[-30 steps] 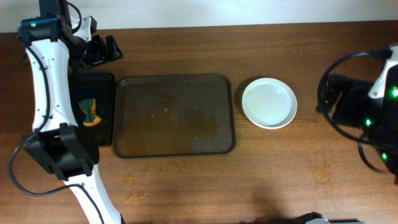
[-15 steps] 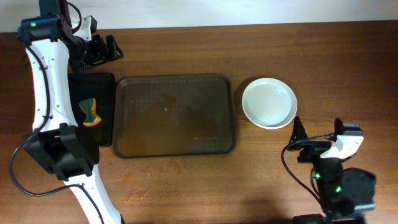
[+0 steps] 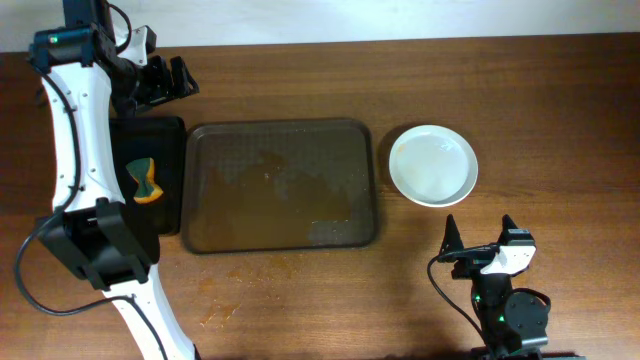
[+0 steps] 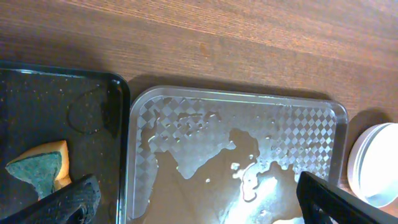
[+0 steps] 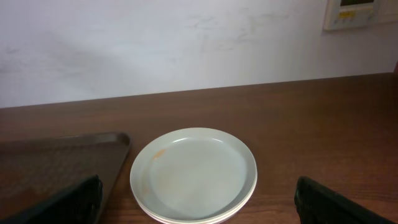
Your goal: Clean dirty plates on tray and stack at the side
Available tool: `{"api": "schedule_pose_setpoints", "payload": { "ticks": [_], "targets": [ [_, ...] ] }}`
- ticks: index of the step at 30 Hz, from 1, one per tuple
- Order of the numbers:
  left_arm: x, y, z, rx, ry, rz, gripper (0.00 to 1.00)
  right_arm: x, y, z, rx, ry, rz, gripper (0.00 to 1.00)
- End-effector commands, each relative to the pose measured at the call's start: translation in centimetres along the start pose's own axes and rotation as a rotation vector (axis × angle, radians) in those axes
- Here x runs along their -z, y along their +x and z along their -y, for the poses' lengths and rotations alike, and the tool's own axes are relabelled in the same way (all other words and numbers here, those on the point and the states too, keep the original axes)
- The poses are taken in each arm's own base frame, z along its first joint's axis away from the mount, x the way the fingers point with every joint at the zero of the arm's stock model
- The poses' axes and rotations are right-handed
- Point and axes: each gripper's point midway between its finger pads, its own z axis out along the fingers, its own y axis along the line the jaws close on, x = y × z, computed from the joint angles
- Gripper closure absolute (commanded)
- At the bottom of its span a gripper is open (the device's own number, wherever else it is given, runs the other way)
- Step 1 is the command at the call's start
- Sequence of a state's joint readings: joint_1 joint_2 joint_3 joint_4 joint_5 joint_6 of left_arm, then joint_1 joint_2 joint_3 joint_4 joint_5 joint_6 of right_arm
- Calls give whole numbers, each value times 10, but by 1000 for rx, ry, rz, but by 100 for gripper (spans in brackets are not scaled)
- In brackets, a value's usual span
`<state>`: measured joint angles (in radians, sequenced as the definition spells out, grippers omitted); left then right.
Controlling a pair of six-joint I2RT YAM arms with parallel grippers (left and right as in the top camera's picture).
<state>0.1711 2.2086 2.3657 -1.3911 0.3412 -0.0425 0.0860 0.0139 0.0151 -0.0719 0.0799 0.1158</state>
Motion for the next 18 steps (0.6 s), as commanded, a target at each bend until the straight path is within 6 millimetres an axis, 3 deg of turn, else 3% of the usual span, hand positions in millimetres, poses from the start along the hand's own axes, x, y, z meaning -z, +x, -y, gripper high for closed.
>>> {"api": "schedule_pose_setpoints", "payload": {
  "ticks": [1,11,15,18],
  "targets": [
    [7,-2,3,-5,9,18,1,0,3,-3,5,-16,-3,2],
    [7,-2,2,-6,6,18,1,0,3,-3,5,-16,-3,2],
    [11,4,-29,-11,-159,-4,1,0,3,-3,5,-16,-3,2],
    [54,-10,-2,-131,-122,127,1,0,3,-3,5,-16,-3,2]
  ]
}}
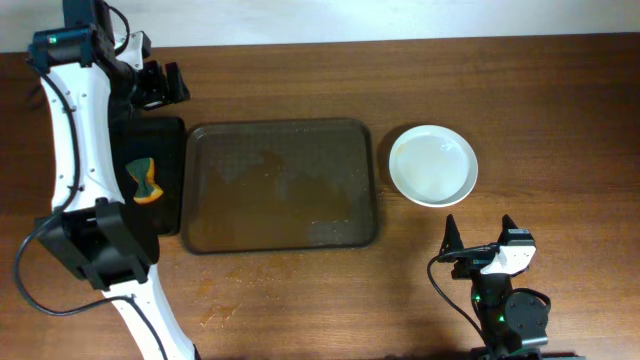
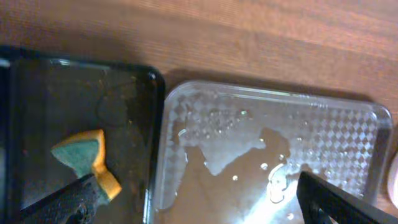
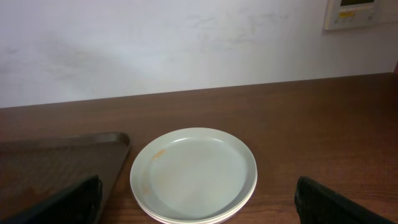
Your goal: Clean dirty plates on tray and stack at the side
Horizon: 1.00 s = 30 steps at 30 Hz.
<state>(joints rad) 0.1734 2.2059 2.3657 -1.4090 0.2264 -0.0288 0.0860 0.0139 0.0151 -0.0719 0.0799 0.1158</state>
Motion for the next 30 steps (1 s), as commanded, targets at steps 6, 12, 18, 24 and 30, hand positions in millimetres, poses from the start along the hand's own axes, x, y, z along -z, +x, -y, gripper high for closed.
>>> {"api": "schedule_pose_setpoints", "payload": {
  "ticks": [6,12,18,24,30],
  "targets": [
    [184,-6,66,-393,-3,460,1,0,3,-3,5,-16,-3,2],
    [234,24,74,-439,-24,693,1,0,3,-3,5,-16,-3,2],
    [196,106,47,-463,-115,870,1,0,3,-3,5,-16,-3,2],
    [140,175,29,-525,-163,1065,1,0,3,-3,5,-16,-3,2],
    [100,216,8,-533,-242,1230,1,0,3,-3,5,-16,-3,2]
  ]
}}
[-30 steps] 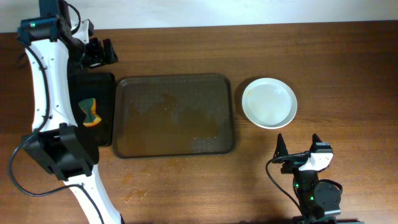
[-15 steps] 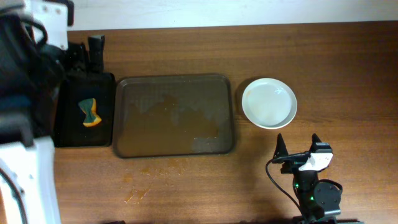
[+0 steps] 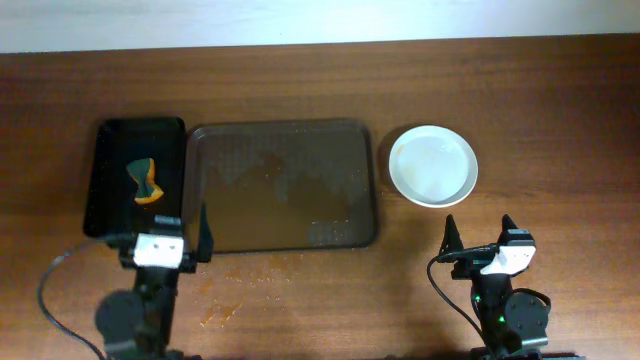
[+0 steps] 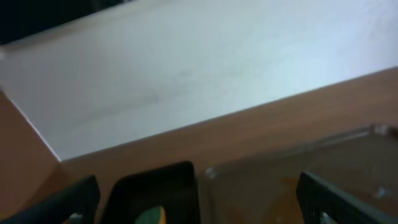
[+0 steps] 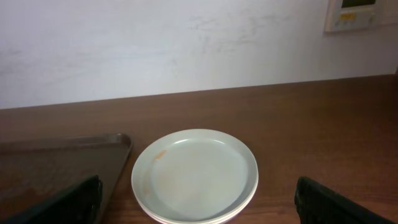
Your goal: Clean dirty plates on tray and stack at the side
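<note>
A stack of white plates (image 3: 432, 165) sits on the table right of the big brown tray (image 3: 280, 185), which holds only water streaks. In the right wrist view the top plate (image 5: 194, 174) carries a faint orange smear near its left rim. My right gripper (image 3: 476, 232) stands open in front of the stack, nothing between its fingers (image 5: 62, 202). My left gripper (image 3: 165, 238) stands open at the tray's front left corner, holding nothing. The left wrist view is blurred and shows the tray (image 4: 298, 180) ahead.
A small black tray (image 3: 135, 175) lies left of the big one with a yellow-green sponge (image 3: 145, 178) in it. Crumbs and smears mark the table (image 3: 230, 300) in front of the big tray. A white wall (image 5: 186, 43) runs along the back edge.
My left arm was stretched out over the back left corner by the black tray. Now it is folded low at the table's front left, gripper open and facing the wall. The right arm has not moved.
My left gripper hung open high over the back left, looking down on the wet tray and sponge. Then it was a little further left over the black tray. Now it sits at the front left. The plates stayed stacked right of the tray throughout.
</note>
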Available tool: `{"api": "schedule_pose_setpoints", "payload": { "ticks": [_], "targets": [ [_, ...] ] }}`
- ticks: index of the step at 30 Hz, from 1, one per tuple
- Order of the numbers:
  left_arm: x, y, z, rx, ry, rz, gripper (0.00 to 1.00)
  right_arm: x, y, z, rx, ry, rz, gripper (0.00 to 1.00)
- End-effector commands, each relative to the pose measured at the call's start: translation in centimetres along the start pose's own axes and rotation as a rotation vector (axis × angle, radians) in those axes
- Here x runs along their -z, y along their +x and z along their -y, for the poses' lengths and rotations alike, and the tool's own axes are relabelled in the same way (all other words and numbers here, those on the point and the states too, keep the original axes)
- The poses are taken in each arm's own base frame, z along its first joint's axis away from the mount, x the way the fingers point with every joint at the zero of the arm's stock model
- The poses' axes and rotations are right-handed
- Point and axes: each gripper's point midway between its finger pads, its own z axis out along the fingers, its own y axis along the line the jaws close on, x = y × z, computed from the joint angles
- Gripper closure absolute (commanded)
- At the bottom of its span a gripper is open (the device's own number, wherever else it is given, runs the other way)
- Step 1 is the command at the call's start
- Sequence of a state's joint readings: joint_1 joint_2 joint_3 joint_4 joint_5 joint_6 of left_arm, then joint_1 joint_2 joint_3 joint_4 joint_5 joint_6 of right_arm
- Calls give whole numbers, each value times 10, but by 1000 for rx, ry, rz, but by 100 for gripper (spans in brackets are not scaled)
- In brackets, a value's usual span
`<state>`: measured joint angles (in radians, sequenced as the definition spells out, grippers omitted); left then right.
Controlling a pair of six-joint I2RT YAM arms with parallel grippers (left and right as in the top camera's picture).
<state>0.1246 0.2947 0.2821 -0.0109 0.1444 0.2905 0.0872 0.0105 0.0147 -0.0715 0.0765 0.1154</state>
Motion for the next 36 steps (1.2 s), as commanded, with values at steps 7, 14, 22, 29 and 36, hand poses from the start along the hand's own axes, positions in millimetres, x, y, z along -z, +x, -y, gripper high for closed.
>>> {"api": "schedule_pose_setpoints", "payload": {
  "ticks": [7,14,22,29,36],
  "targets": [
    [11,67,14,-133,-44,-1,1,0,4,-2,5,-11,-5,2],
    [11,80,21,-117,-9,-49,1,0,4,-2,5,-11,-5,2],
    [11,80,21,-117,-9,-49,1,0,4,-2,5,-11,-5,2],
    [11,80,21,-117,-9,-49,1,0,4,-2,5,-11,-5,2],
    [11,80,21,-117,-9,-49,1,0,4,-2,5,-11,-5,2]
  ]
}}
